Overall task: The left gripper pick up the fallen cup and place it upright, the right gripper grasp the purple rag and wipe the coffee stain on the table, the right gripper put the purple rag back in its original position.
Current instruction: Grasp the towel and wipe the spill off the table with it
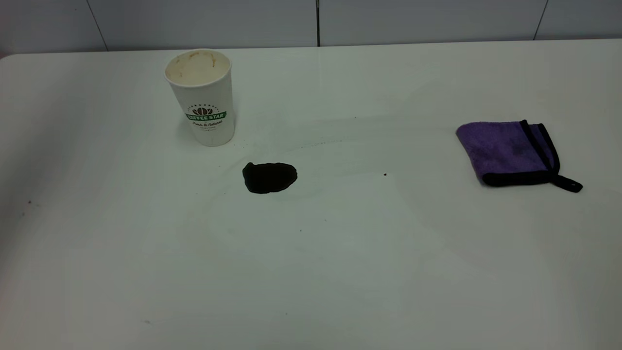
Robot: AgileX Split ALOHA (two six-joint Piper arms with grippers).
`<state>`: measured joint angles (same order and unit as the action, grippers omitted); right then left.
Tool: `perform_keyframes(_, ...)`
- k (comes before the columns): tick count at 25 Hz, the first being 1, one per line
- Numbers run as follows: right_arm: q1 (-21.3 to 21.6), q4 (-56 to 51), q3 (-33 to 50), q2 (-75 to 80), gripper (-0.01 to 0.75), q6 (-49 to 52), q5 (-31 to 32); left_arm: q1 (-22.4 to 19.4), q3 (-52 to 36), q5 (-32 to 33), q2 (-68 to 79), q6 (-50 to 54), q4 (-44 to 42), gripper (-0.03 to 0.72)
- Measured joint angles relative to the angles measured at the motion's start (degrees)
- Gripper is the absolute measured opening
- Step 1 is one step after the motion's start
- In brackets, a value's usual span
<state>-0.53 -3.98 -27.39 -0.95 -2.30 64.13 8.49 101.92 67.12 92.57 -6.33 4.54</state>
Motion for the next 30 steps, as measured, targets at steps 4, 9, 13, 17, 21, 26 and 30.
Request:
perform_keyframes(4, 0.0, 0.0, 0.0, 0.0, 0.58, 0.0, 0.0, 0.0, -13.1, 0.0, -11.4, 0.1, 0.0, 0.294)
perform_keyframes(9, 0.0, 0.0, 0.0, 0.0, 0.58, 0.0, 0.0, 0.0, -29.5, 0.0, -22.9, 0.1, 0.1, 0.246)
perform_keyframes(13, 0.0, 0.0, 0.0, 0.0, 0.58, 0.0, 0.0, 0.0, -43.1, 0.0, -32.3, 1.1, 0.1, 0.24)
perform_keyframes(17, 0.0, 0.0, 0.0, 0.0, 0.58, 0.0, 0.0, -0.8, -54.8, 0.0, -42.7, 2.7, 0.2, 0.24)
perform_keyframes(21, 0.0, 0.0, 0.0, 0.0, 0.58, 0.0, 0.0, -5.7, -64.5, -0.9, -54.1, 2.8, 0.1, 0.24)
perform_keyframes(26, 0.0, 0.0, 0.0, 0.0, 0.58, 0.0, 0.0, -10.2, -72.2, -4.1, -67.5, 2.8, -0.2, 0.24)
perform_keyframes(30, 0.0, 0.0, 0.0, 0.0, 0.58, 0.0, 0.0, -10.6, -73.2, -4.3, -77.4, 2.8, -1.8, 0.24)
